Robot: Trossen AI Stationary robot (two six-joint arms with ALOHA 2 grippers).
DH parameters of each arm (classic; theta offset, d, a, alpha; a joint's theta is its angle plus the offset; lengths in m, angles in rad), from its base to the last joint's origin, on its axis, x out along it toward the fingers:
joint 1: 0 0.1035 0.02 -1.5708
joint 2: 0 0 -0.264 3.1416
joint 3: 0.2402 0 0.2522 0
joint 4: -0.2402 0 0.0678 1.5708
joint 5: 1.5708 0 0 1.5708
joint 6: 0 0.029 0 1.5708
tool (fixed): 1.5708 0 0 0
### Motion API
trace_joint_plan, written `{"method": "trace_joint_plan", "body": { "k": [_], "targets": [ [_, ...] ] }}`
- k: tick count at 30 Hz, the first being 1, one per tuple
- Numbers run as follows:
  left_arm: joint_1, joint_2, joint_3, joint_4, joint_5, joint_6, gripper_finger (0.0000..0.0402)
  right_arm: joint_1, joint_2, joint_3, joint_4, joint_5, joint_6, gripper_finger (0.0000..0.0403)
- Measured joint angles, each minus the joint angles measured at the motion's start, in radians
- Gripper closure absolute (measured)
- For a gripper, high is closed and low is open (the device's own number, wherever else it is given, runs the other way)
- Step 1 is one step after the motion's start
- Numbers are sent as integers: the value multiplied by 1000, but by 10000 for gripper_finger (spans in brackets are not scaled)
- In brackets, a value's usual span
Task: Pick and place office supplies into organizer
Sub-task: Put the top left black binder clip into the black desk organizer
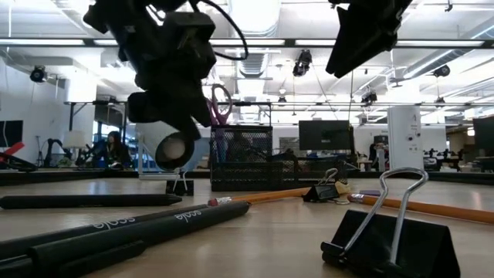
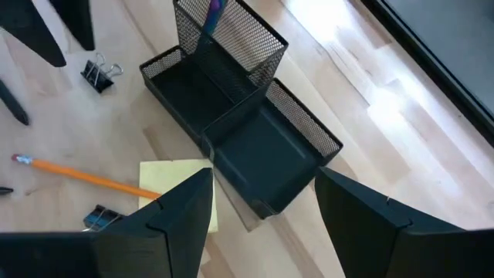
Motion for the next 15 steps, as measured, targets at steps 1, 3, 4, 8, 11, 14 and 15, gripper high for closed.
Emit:
{"method": "trace_joint_plan", "body": {
  "k": [1,3,4,8,11,14,15],
  "targets": [
    [11,-2,-2,-13,8,0,246,0,0,0,0,-2,4,181],
    [35,-2,-7,-58,32,18,219,0,0,0,-3,-9,21,181],
    [49,-2,-10,-83,46,25,208,0,0,-1,-2,-18,22,181],
    [102,-3,-24,-112,99,73,186,0,0,-6,-3,-52,25,181],
    [138,-4,-40,-104,146,105,186,0,0,-10,-3,-73,44,181],
    [167,-4,-67,-92,182,131,185,0,0,-10,-2,-82,69,181],
    [174,-3,-76,-86,190,140,185,1,0,-11,-2,-82,76,181]
  ]
}}
